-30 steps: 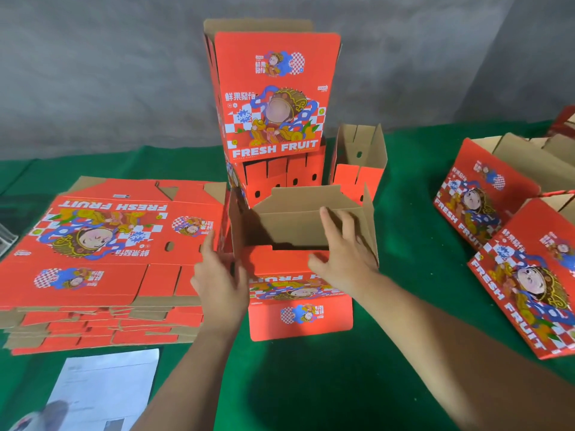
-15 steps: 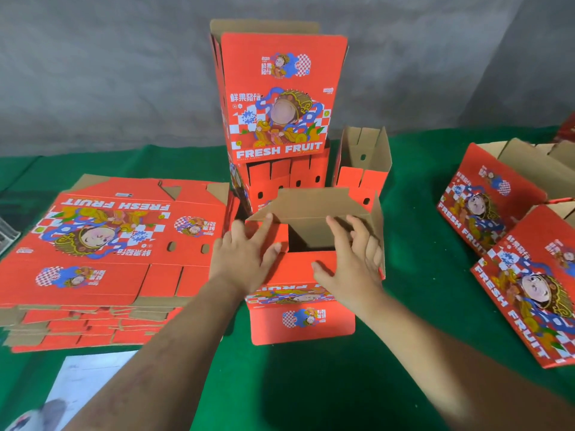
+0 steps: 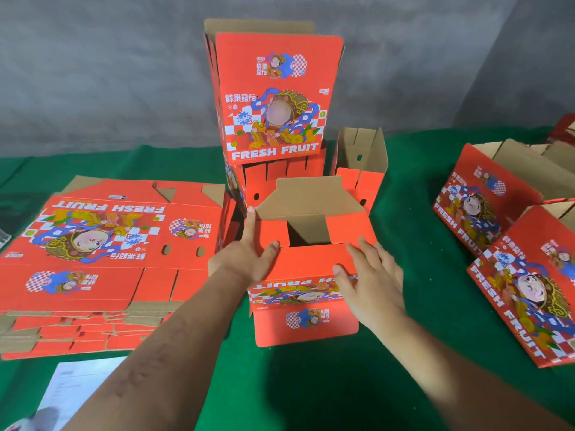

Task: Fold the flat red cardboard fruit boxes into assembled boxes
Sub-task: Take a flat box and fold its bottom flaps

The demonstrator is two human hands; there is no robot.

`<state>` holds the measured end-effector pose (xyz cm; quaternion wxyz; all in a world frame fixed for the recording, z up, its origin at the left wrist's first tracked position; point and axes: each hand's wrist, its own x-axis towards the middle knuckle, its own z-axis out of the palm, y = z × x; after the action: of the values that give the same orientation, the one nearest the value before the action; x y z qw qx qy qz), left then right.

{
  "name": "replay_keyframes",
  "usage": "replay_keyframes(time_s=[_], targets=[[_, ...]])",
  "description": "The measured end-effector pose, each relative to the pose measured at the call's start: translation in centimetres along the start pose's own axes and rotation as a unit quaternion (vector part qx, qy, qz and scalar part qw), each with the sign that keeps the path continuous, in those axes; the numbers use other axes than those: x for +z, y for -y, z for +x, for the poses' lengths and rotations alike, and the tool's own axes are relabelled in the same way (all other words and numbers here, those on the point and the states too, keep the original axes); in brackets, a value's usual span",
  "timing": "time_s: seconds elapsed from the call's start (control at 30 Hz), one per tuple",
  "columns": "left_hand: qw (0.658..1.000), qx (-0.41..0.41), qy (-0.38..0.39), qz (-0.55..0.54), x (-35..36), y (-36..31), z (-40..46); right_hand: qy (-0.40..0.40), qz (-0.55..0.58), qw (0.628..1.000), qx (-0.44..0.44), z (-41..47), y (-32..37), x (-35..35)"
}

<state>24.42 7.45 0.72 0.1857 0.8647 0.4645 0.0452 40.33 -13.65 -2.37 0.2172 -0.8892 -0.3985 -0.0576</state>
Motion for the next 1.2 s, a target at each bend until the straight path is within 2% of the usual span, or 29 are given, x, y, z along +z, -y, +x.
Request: replay_keyframes(time_s=[0.1,0.2,0.27,0.4,0.53,0.67,0.73,0.8,0.87,0.97,1.03,1.2], targets=[[0.993,-0.016,-0.038,-0.114,0.9,-0.5,-0.8,-0.023,-0.001,0.999,-0.022,0.9,-0.2,-1.3],[0.963,-0.044,-0.025,-0.264,1.6,-0.5,-1.2,-0.059,0.151,0.985,0.050,2.9,0.2,-2.5],[0.968,-0.034,-0.026,-0.249,1.7,-0.6,-1.5,-0.025,0.200,0.974,0.104,4.6,0.6,-2.7],[0.981,-0.064,-0.052,-0.177,2.1,-1.7,-1.7,0.037,0.103,0.985,0.135,7.7,0.3,-1.9],[0.988,-0.067,-0.055,-0.127,3.3,-1.8,-1.9,0.099,0.204,0.960,0.165,10.2,0.1,-2.6],[0.985,-0.038,-0.073,-0.152,4.3,-0.8,-2.1,0.165,0.145,0.969,0.110,9.7,-1.8,-1.7],[0.975,-0.023,-0.085,-0.205,4.5,-0.4,-2.2,0.191,0.179,0.959,0.111,9.1,-2.5,-1.1],[0.953,-0.013,-0.107,-0.282,4.5,-0.2,-2.4,0.169,0.210,0.956,0.113,8.9,-2.6,-0.9],[0.936,-0.033,-0.111,-0.331,4.6,-0.2,-2.6,0.143,0.165,0.968,0.124,8.8,-2.0,-0.7],[0.936,-0.096,-0.074,-0.330,5.0,-1.0,-2.9,0.137,0.052,0.979,0.144,8.5,-1.5,-0.6],[0.930,-0.104,-0.072,-0.346,5.3,-1.5,-3.2,0.132,0.009,0.979,0.157,8.2,-1.6,-0.6],[0.913,-0.123,-0.080,-0.382,5.2,-2.0,-4.3,0.099,0.029,0.983,0.150,6.7,-2.1,-0.6]])
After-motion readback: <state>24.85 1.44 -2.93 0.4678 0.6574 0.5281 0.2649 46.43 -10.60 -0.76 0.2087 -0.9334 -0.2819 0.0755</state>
